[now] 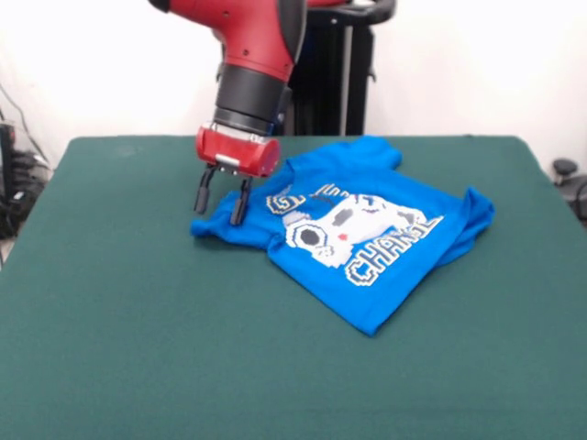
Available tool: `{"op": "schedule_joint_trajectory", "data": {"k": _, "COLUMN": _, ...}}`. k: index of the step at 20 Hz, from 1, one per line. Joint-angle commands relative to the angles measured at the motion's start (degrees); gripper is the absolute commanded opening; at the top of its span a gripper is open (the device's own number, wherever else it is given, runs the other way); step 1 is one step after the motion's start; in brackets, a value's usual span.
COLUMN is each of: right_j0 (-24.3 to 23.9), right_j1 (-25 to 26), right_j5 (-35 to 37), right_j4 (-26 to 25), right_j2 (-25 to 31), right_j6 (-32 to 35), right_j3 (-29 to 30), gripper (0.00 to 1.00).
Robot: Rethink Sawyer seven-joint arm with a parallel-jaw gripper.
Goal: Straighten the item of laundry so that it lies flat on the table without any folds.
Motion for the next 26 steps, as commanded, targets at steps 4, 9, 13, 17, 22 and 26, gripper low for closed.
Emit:
{"op": "schedule_joint_trajectory", "data": {"k": 4, "right_j0": 0.24, "right_j1": -0.32, "right_j5": 1.94, "right_j4": 0.38, "right_j2": 1.11, "right_j6": -0.32, "right_j3": -6.07, "gripper": 1.00}}
{"op": "schedule_joint_trajectory", "data": {"k": 9, "right_j0": 0.58, "right_j1": 1.43, "right_j5": 0.77, "right_j4": 1.84, "right_j2": 1.25, "right_j6": -0.09, "right_j3": -6.56, "gripper": 1.00}}
{"op": "schedule_joint_trajectory", "data": {"k": 13, "right_j0": 1.15, "right_j1": 2.10, "right_j5": 0.09, "right_j4": 2.89, "right_j2": 1.60, "right_j6": 0.48, "right_j3": -6.40, "gripper": 1.00}}
{"op": "schedule_joint_trajectory", "data": {"k": 17, "right_j0": 1.22, "right_j1": 2.35, "right_j5": -0.56, "right_j4": 3.08, "right_j2": 2.26, "right_j6": 1.10, "right_j3": -6.06, "gripper": 1.00}}
{"op": "schedule_joint_trajectory", "data": {"k": 22, "right_j0": 0.54, "right_j1": 2.25, "right_j5": -0.36, "right_j4": 2.46, "right_j2": 2.92, "right_j6": 1.47, "right_j3": -6.10, "gripper": 0.00}}
{"op": "schedule_joint_trajectory", "data": {"k": 26, "right_j0": 0.96, "right_j1": 3.20, "right_j5": -1.29, "right_j4": 4.30, "right_j2": 2.03, "right_j6": 1.56, "right_j3": -6.02, "gripper": 0.00}}
